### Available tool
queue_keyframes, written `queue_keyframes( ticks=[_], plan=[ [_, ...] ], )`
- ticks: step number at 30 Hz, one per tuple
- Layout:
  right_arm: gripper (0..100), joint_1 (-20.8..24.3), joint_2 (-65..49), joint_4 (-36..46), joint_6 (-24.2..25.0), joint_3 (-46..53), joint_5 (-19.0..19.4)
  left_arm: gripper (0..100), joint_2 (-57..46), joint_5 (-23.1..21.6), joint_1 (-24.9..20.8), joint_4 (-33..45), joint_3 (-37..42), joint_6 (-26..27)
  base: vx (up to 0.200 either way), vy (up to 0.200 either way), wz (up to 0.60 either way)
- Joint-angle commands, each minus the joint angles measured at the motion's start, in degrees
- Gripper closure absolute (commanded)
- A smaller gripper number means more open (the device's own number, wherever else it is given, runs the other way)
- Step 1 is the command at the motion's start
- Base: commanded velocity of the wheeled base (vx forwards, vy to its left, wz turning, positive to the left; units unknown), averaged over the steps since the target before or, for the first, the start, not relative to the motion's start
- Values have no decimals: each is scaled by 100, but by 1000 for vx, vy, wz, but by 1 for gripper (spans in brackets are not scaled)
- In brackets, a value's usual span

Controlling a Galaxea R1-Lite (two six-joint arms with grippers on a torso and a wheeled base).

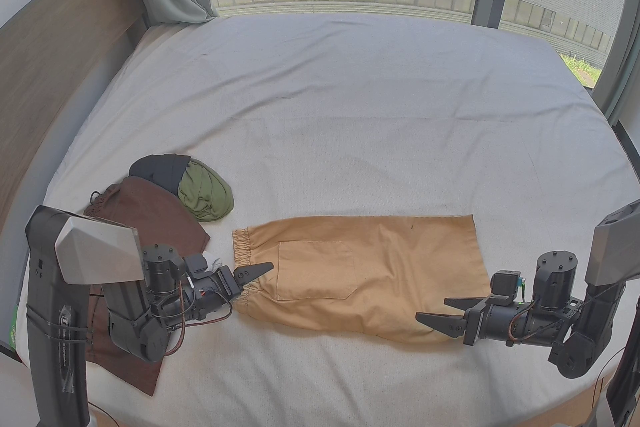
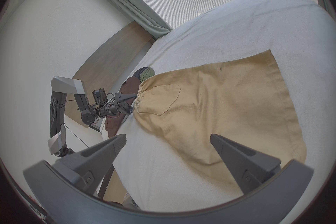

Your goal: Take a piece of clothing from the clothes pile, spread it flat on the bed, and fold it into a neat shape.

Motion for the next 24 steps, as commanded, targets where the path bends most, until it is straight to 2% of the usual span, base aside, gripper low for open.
queue_keyframes(
  ticks=[1, 3, 6, 7, 24],
  plan=[
    [0, -2, 23, -3, -3, -1, 3, 0, 30, 182, -140, -7, -51, -4, 0, 0, 0],
    [0, -2, 23, -3, -3, -1, 3, 0, 30, 252, -175, -7, -68, 4, 0, 0, 0],
    [0, -2, 23, -3, -3, -1, 3, 0, 110, 586, -237, -7, -191, -4, 0, 0, 0],
    [0, -2, 23, -3, -3, -1, 3, 100, 136, 639, -254, -7, -226, -4, 0, 0, 0],
    [0, -64, 164, -12, -3, -45, 11, 100, -172, 648, 9, -7, -165, 92, 0, 0, 0]
  ],
)
